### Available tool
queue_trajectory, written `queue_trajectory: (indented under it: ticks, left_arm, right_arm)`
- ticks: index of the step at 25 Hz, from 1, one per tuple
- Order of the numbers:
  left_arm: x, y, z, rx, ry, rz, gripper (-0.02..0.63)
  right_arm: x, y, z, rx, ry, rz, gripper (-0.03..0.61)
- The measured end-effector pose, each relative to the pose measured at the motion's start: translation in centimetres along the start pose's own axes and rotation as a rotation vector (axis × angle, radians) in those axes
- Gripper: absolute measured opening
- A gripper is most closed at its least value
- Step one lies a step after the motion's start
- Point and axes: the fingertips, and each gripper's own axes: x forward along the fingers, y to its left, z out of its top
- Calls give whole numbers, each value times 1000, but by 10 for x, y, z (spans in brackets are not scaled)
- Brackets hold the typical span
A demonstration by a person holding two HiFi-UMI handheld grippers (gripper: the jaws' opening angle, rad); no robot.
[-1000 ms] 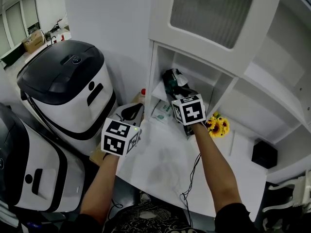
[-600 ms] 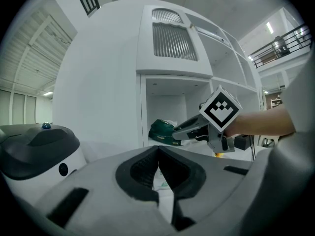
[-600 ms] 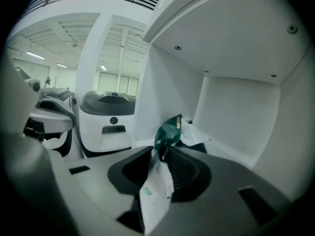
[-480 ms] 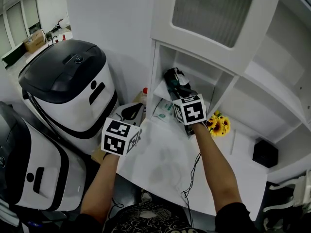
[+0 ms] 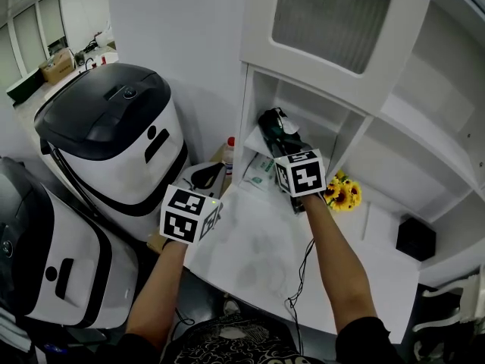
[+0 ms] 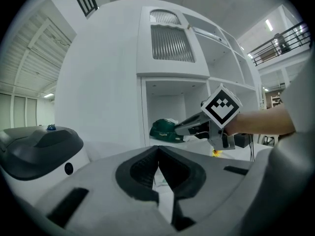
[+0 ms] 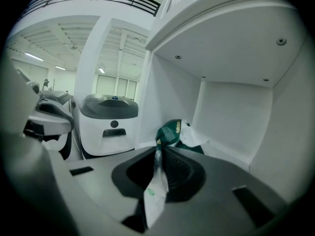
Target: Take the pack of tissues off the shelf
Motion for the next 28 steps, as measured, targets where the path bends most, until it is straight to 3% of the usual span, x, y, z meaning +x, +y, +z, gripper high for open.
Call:
queue_trajectory:
  ticks: [28]
  left_arm:
    - [-96, -4, 4, 7, -35, 56, 6]
  right_arm:
    - [-94, 47, 33, 93, -210, -63, 26]
